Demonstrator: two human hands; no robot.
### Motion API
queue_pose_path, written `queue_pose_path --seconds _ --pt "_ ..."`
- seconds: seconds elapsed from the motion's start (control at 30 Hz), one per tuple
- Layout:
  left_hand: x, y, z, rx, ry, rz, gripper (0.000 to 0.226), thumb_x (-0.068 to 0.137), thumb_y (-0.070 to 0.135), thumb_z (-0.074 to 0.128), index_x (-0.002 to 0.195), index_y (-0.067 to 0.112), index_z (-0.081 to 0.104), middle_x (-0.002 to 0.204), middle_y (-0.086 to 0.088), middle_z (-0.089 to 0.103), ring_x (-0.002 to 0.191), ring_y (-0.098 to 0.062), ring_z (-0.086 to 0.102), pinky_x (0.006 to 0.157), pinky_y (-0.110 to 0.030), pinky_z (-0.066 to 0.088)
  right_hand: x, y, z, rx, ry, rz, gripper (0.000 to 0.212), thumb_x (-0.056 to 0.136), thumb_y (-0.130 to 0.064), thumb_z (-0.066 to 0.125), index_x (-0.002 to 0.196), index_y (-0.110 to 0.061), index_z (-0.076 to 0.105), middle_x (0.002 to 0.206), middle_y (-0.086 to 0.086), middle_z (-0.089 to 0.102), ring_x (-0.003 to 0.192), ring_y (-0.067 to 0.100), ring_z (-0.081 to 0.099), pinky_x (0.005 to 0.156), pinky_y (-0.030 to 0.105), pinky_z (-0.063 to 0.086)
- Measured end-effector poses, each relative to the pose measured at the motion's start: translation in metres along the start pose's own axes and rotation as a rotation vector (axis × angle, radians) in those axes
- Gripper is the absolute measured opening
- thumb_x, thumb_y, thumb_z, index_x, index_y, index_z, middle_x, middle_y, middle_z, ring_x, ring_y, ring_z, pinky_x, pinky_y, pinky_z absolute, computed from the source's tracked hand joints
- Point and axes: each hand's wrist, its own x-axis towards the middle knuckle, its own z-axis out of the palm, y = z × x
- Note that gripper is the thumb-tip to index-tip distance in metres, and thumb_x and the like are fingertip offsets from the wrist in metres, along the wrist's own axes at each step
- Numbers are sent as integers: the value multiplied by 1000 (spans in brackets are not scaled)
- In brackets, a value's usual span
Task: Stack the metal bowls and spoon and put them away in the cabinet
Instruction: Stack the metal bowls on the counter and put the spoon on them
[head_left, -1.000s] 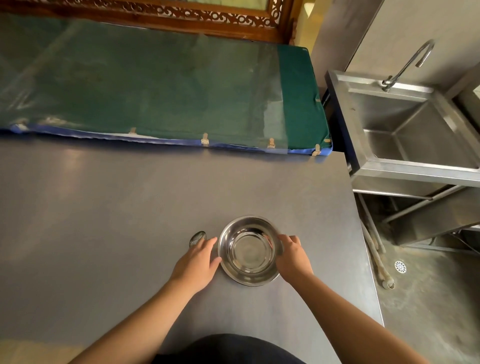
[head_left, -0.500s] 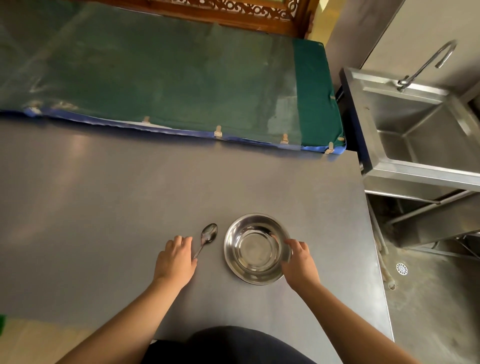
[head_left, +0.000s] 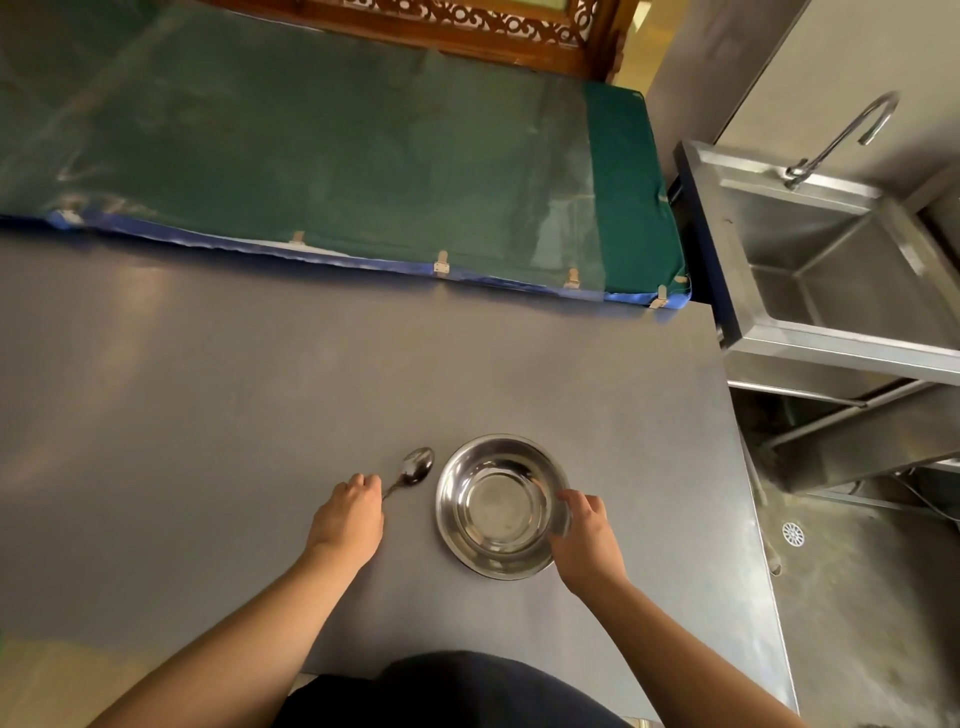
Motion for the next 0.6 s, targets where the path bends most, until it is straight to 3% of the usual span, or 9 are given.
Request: queue_pose_path --seconds 0.23,0.47,0.6 --pt "-5 -21 -14 -146 90 -10 14 97 10 45 108 10 54 112 -10 60 102 -31 61 80 -40 51 3 -8 7 0 -10 6 51 90 -6 59 135 -24 46 129 2 43 73 12 54 68 31 58" --pt "-18 -20 -40 -308 268 122 10 95 10 50 102 8 58 99 -8 66 90 -33 60 71 -39 49 6 -31 19 23 -45 -14 45 89 -6 54 132 -20 49 115 -3 39 69 12 54 60 26 49" --pt "-23 -12 -49 -303 287 192 10 96 11 51 102 11 59 100 -5 68 92 -30 60 73 -37 48 9 -47 26 49 -71 -10 46 89 -6 52 133 -18 50 118 -1 40 67 10 53 64 27 47"
